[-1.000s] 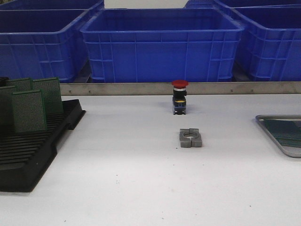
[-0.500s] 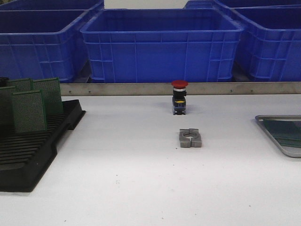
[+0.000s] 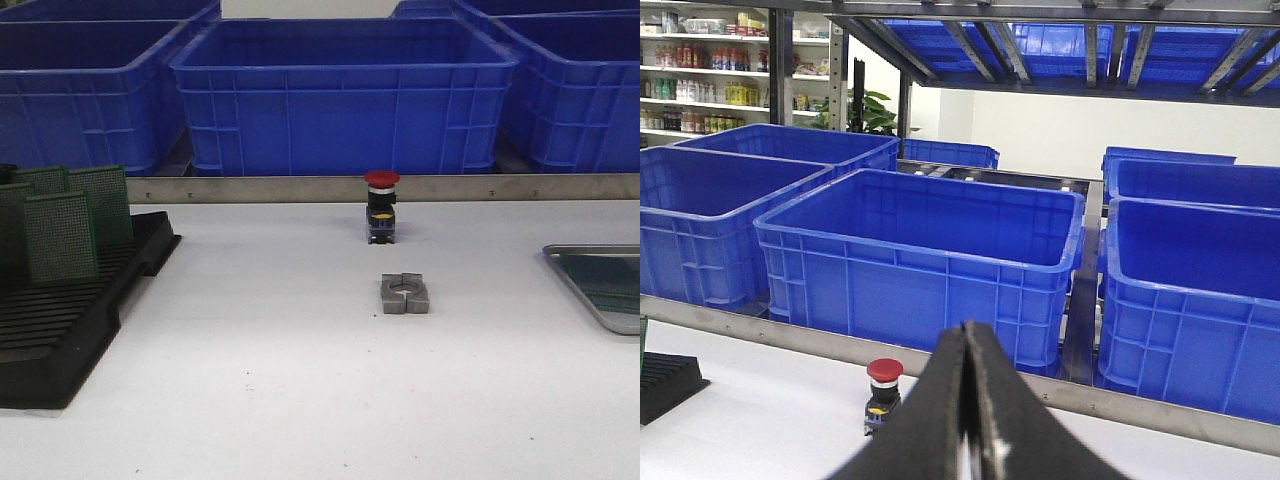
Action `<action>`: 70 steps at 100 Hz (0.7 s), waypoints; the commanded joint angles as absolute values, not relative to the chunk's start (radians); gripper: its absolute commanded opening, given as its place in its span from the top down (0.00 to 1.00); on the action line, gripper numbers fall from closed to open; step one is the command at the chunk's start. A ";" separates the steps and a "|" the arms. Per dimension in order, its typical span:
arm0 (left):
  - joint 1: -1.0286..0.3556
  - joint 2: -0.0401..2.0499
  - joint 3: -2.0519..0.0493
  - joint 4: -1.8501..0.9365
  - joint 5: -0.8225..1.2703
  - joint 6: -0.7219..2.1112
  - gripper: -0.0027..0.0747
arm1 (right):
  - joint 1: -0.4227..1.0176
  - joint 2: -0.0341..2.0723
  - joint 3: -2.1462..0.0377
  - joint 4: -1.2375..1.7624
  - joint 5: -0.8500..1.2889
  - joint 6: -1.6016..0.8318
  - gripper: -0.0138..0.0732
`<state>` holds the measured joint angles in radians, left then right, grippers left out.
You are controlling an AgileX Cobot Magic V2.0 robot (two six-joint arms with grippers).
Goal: Place circuit board on tray
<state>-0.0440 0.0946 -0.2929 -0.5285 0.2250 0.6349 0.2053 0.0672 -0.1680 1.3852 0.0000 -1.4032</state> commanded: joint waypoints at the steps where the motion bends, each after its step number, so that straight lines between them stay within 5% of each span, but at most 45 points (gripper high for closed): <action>1: -0.042 0.105 -0.319 -0.547 0.154 0.623 0.99 | 0.208 0.077 -0.195 1.382 -0.009 -1.410 0.91; 53: -0.042 0.100 -0.276 -0.498 0.088 0.618 0.99 | 0.208 0.077 -0.195 1.382 -0.009 -1.410 0.91; 70: -0.042 0.071 -0.155 -0.121 -0.008 0.123 0.99 | 0.208 0.077 -0.195 1.382 -0.010 -1.410 0.91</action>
